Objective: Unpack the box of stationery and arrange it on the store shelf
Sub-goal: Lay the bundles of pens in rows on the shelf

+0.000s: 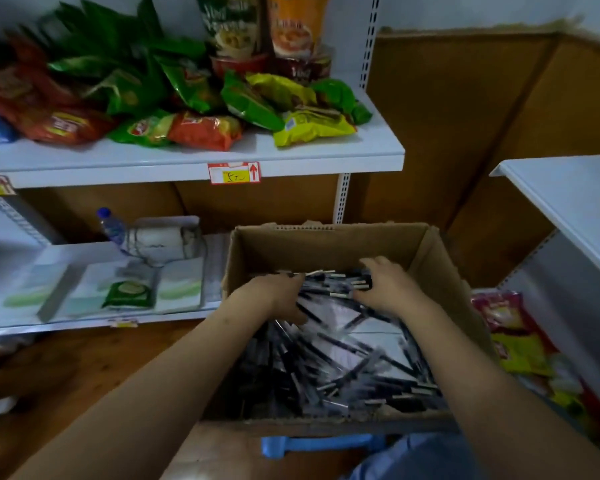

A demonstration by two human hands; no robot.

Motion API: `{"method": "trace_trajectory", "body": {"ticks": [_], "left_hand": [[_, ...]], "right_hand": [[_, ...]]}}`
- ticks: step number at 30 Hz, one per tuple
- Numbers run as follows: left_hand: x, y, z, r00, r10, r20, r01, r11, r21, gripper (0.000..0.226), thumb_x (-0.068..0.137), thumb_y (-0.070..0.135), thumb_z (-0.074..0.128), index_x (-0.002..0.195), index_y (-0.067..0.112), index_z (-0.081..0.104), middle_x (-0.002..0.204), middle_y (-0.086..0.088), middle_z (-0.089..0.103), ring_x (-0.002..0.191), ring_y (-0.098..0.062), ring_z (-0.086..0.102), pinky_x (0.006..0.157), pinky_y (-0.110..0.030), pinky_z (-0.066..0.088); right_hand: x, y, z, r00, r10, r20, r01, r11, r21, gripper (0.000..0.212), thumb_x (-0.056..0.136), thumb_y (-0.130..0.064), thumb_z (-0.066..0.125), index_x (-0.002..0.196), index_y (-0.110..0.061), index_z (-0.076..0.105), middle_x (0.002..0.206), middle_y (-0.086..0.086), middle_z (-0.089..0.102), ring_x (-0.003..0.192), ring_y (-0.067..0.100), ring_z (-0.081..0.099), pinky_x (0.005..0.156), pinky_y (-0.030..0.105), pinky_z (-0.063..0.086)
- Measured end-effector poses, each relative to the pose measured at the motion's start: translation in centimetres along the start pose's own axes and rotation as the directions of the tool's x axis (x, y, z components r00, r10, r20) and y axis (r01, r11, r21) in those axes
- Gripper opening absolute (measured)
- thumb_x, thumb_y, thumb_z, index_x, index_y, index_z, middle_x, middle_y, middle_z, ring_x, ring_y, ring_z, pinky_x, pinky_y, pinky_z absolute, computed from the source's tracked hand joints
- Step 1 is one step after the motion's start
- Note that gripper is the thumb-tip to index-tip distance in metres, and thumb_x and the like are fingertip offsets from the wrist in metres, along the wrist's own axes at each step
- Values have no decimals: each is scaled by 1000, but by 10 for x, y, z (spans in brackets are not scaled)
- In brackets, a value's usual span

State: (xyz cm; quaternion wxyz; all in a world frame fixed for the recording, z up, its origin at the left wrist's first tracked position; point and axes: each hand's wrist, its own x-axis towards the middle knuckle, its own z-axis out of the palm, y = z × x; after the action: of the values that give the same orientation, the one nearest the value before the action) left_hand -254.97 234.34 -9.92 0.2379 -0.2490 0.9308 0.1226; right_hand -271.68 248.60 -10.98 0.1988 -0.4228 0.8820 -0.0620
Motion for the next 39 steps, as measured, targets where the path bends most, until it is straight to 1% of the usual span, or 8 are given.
{"method": "trace_trajectory", "body": {"ticks": [4,8,19,25,28,31,35,39], "left_hand": [[38,-1,22,991,11,130,-28,991,133,129,70,71,71,153,34,-19,164,-8,-6,147,-43,6,112,-62,27],[55,-13,33,991,65,-118,-61,997,36,128,68,69,74,156,19,-4,154,-9,17,139,-33,22,113,-49,32],[62,-12,38,989,23,-147,2,987,163,75,77,54,72,135,15,45,130,-9,47,118,-28,49,100,-43,37],[56,-14,30,986,84,-141,-48,969,241,48,82,55,65,117,22,59,117,-7,51,113,-28,45,95,-43,30],[47,-20,19,983,130,-127,-128,992,20,40,87,44,64,117,21,57,116,-5,60,111,-26,53,88,-37,39],[34,-23,10,980,166,-110,-193,924,-330,56,90,39,66,140,25,47,120,8,63,107,-14,60,94,-36,50],[18,-14,-2,956,120,-269,-263,759,-595,13,93,29,65,98,17,63,77,7,63,69,-6,59,72,-30,48],[0,5,-16,917,22,-398,-324,623,-712,29,90,12,61,67,15,43,59,5,46,53,-6,45,60,-28,38]], "right_hand": [[5,20,34,977,69,201,-44,991,-127,116,74,-77,60,154,-32,-10,163,-1,-14,149,35,-4,117,54,15],[15,33,37,991,71,116,-49,982,-180,131,64,-89,52,153,-25,-19,163,1,-7,149,32,-2,117,56,12],[28,30,44,991,-47,126,84,949,-306,97,74,-88,39,152,-33,20,155,1,27,137,31,29,107,51,31],[15,33,40,975,-99,198,145,961,-235,75,80,-68,57,139,-25,37,133,6,39,116,27,44,91,41,44],[8,29,28,977,-118,178,161,955,-249,48,84,-58,60,111,-19,53,95,0,51,75,13,47,65,34,46],[-2,22,18,983,-133,126,159,961,-225,32,88,-50,62,83,-21,51,74,0,51,62,14,47,54,32,42],[-17,17,-2,997,-69,19,69,997,42,27,84,-46,69,75,-24,56,70,-2,62,59,15,58,52,31,46],[-34,9,-20,999,-8,-48,23,947,320,32,74,-55,70,80,-24,66,74,-4,68,68,18,66,63,37,56]]}}
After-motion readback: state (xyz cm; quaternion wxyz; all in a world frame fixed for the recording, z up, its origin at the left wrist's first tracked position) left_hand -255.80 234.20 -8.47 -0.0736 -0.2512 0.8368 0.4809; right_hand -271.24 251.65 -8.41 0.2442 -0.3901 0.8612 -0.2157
